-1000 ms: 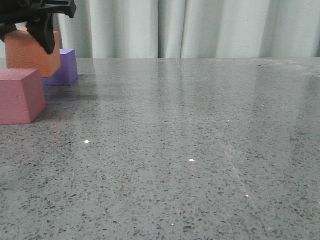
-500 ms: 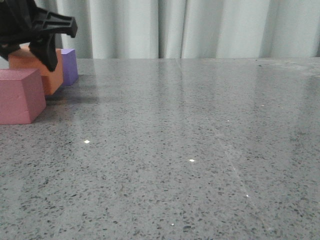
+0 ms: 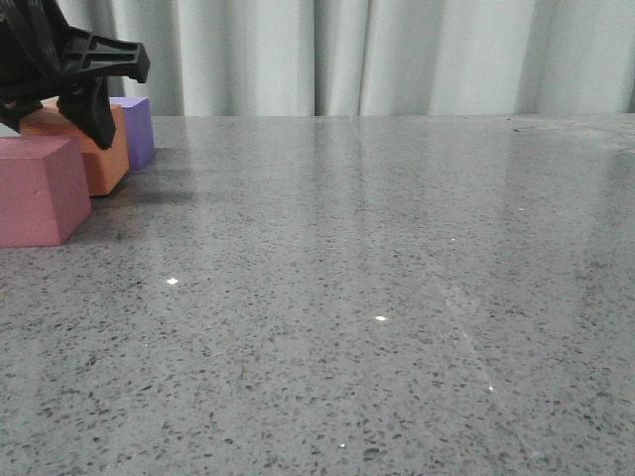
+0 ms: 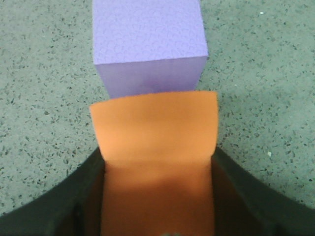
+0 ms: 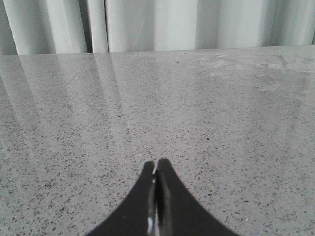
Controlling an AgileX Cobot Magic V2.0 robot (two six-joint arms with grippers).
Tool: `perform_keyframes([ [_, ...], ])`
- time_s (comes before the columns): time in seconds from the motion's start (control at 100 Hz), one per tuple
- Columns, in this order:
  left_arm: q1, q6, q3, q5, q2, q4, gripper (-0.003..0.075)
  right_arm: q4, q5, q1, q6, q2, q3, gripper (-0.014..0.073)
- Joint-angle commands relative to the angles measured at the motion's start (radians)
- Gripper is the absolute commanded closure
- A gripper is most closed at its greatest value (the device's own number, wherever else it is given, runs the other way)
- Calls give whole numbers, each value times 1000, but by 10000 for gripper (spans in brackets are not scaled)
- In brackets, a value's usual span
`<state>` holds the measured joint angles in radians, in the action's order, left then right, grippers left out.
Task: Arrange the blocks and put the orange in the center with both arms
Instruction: 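Lower the orange cube between the purple and pink cubes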
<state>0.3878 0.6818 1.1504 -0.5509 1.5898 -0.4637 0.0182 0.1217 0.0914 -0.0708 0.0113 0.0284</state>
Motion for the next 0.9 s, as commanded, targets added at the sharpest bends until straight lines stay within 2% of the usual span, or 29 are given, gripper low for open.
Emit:
perform_keyframes([
  [0.0, -1, -4, 24, 47, -35, -5, 613, 1, -87, -7, 7, 20, -14, 661],
  [0.16, -1, -4, 24, 43, -35, -5, 606, 1, -87, -7, 7, 20, -14, 661],
  [0.3, -1, -4, 24, 41, -35, -2, 525, 1, -87, -7, 7, 20, -14, 661],
  [0.37, -1, -4, 24, 41, -35, 7, 444, 1, -87, -7, 7, 20, -14, 661],
  [0.48, -1, -4, 24, 41, -35, 9, 245, 1, -87, -7, 7, 20, -14, 661],
  [0.6, -1, -4, 24, 41, -35, 15, 85, 1, -87, -7, 7, 20, -14, 661],
  [0.66, -1, -4, 24, 41, -35, 16, 64, 1, -87, -7, 7, 20, -14, 661],
  [0.89, 1, -56, 43, 17, -66, 65, 64, 1, -87, -7, 7, 20, -14, 661],
])
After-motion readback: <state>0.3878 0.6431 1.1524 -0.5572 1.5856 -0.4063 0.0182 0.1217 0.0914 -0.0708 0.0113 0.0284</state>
